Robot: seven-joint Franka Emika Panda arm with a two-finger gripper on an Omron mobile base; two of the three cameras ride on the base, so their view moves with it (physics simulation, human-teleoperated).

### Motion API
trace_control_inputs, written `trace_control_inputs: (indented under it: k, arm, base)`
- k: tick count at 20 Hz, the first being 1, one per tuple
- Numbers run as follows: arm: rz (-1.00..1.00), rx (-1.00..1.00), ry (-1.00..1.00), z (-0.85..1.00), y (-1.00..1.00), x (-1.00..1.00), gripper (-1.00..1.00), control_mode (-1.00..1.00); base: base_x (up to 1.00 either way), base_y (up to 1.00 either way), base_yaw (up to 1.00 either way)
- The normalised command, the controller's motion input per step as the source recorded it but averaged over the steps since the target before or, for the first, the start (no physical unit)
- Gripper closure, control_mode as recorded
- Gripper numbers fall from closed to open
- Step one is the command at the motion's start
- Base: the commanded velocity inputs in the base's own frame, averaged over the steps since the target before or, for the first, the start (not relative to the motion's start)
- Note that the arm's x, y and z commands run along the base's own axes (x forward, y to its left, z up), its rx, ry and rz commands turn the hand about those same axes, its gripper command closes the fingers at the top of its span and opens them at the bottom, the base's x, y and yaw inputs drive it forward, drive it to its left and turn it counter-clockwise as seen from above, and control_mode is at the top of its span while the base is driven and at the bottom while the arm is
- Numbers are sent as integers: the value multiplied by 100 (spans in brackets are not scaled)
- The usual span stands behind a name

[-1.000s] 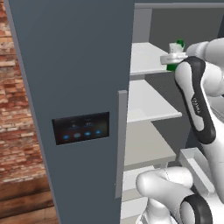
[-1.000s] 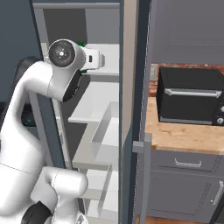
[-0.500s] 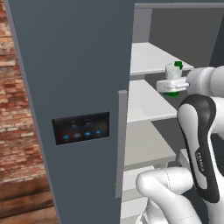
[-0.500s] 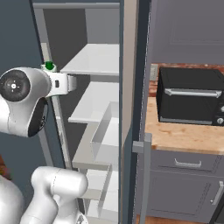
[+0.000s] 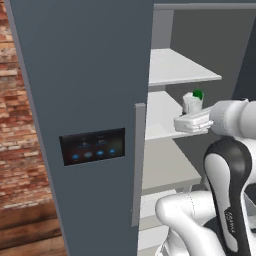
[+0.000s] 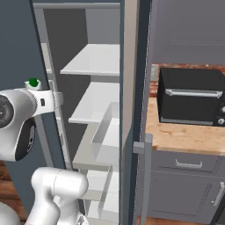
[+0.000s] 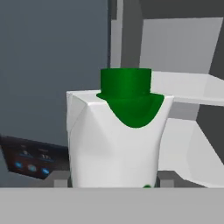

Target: Take a sugar cube from the saucer and place it inside the coffee. Then, grab milk from the fridge and place it next to the coffee on the counter to sweeten the coffee.

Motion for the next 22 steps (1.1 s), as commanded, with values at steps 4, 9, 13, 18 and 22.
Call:
trace_control_inputs:
  k: [4, 9, 13, 18, 22]
  arm:
    - [0, 0, -8, -3, 0, -28, 100, 100]
    - [0, 0, 0, 0, 0, 0, 100, 100]
    - [0, 0, 0, 0, 0, 0, 100, 100]
    - [0, 0, 0, 0, 0, 0, 100, 100]
    - [0, 0, 0, 0, 0, 0, 100, 100]
  base:
    - [-50, 0, 6]
    - [-100, 24, 39]
    - [-77, 67, 58]
    - [-41, 89, 68]
    - [-38, 82, 72]
